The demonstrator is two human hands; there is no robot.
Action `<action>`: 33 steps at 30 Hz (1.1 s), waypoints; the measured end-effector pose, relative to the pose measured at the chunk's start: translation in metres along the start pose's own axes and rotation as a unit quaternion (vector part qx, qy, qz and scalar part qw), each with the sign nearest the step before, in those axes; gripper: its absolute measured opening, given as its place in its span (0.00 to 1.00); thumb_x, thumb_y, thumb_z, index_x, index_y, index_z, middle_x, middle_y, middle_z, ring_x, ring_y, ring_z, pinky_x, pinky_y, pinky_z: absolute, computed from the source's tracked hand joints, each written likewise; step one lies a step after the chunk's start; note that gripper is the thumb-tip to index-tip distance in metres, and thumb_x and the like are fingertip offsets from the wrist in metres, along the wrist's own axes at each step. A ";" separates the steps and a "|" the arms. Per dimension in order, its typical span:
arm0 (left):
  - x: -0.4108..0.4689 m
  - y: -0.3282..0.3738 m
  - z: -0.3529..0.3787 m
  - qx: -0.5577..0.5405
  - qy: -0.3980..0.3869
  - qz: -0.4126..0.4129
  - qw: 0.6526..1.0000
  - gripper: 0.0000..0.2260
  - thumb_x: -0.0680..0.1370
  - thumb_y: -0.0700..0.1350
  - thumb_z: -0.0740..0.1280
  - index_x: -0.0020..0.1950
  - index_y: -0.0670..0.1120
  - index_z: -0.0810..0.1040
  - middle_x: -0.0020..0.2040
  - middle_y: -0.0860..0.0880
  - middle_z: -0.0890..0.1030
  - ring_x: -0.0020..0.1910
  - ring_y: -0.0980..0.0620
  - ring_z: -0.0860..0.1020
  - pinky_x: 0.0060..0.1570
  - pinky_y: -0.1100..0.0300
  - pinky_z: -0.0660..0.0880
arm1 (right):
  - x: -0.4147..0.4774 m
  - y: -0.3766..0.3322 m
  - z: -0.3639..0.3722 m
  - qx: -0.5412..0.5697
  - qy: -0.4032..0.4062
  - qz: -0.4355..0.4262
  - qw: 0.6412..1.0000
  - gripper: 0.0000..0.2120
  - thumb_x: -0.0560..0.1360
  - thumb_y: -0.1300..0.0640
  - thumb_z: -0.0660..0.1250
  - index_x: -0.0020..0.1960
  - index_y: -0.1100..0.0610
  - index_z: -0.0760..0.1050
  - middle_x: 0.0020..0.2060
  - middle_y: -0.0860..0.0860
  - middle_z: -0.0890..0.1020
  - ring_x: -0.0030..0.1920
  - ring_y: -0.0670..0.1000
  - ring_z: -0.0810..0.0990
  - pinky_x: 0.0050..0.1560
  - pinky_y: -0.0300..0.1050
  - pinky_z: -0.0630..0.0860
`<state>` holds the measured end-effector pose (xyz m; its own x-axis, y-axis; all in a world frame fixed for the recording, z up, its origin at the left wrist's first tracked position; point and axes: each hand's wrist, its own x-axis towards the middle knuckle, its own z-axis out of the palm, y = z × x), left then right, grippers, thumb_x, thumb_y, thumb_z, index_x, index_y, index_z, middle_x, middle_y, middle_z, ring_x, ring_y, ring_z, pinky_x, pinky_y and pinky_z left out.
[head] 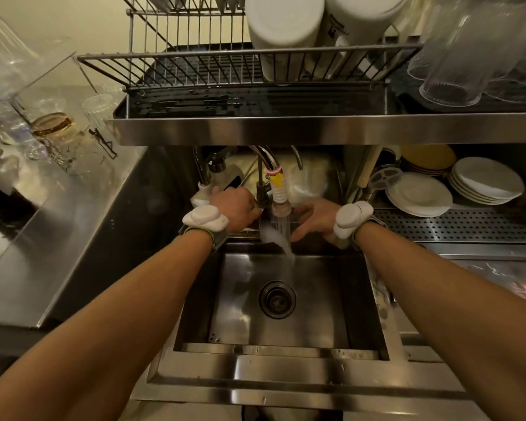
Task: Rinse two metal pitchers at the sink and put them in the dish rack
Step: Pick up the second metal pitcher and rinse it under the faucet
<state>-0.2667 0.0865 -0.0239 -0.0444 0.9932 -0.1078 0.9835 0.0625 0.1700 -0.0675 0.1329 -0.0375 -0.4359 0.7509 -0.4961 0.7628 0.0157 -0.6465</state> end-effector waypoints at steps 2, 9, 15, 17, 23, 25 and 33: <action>-0.002 0.004 -0.004 0.036 0.007 0.014 0.999 0.12 0.77 0.54 0.63 0.41 0.48 0.78 0.42 0.47 0.80 0.48 0.44 0.79 0.59 0.51 0.66 | -0.001 0.000 0.000 0.000 0.007 -0.005 1.000 0.38 0.64 0.56 0.79 0.70 0.60 0.68 0.64 0.56 0.75 0.63 0.55 0.75 0.59 0.43 0.71; -0.004 0.007 -0.009 0.114 0.017 0.050 0.992 0.13 0.77 0.55 0.61 0.48 0.47 0.78 0.46 0.46 0.82 0.48 0.44 0.79 0.62 0.49 0.62 | -0.007 0.002 -0.003 -0.009 0.019 -0.006 1.000 0.38 0.66 0.55 0.77 0.72 0.60 0.66 0.66 0.56 0.74 0.65 0.56 0.73 0.57 0.43 0.70; -0.007 0.006 -0.016 0.103 0.025 0.047 0.993 0.13 0.77 0.55 0.62 0.45 0.47 0.79 0.45 0.45 0.81 0.48 0.44 0.79 0.63 0.48 0.64 | -0.008 -0.002 -0.002 0.004 0.032 -0.016 0.999 0.33 0.67 0.56 0.77 0.69 0.60 0.69 0.64 0.55 0.76 0.63 0.54 0.75 0.55 0.39 0.68; -0.006 0.001 -0.013 0.041 -0.010 0.004 0.999 0.15 0.77 0.55 0.62 0.47 0.45 0.80 0.47 0.45 0.82 0.47 0.44 0.79 0.55 0.51 0.71 | -0.009 -0.001 -0.002 0.008 0.032 -0.017 0.999 0.34 0.66 0.55 0.77 0.68 0.59 0.69 0.63 0.55 0.76 0.62 0.54 0.75 0.55 0.40 0.69; -0.007 0.000 0.013 -0.188 -0.090 -0.140 0.968 0.17 0.82 0.48 0.58 0.59 0.36 0.78 0.58 0.38 0.79 0.58 0.40 0.78 0.54 0.52 0.73 | -0.005 0.007 0.006 0.016 0.028 -0.011 0.999 0.45 0.62 0.55 0.80 0.73 0.59 0.63 0.66 0.56 0.74 0.64 0.56 0.74 0.64 0.48 0.71; -0.004 0.001 0.019 -0.228 -0.112 -0.154 0.955 0.18 0.82 0.48 0.57 0.58 0.35 0.78 0.55 0.37 0.80 0.56 0.40 0.79 0.53 0.54 0.73 | -0.003 0.006 0.009 0.027 0.029 -0.016 0.999 0.48 0.61 0.55 0.80 0.74 0.59 0.59 0.67 0.57 0.72 0.66 0.57 0.72 0.65 0.49 0.71; 0.002 0.008 0.015 -0.426 -0.121 -0.117 0.889 0.14 0.83 0.47 0.57 0.56 0.40 0.77 0.50 0.44 0.79 0.45 0.49 0.77 0.43 0.58 0.73 | 0.005 -0.005 0.014 0.064 0.055 -0.080 0.993 0.36 0.63 0.62 0.79 0.65 0.57 0.65 0.52 0.46 0.75 0.56 0.48 0.76 0.51 0.31 0.70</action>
<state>-0.2563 0.0871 -0.0376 -0.0902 0.8990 -0.4285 0.4583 0.4195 0.7836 -0.0802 0.1277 -0.0447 -0.4859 0.8135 -0.3196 0.6180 0.0613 -0.7838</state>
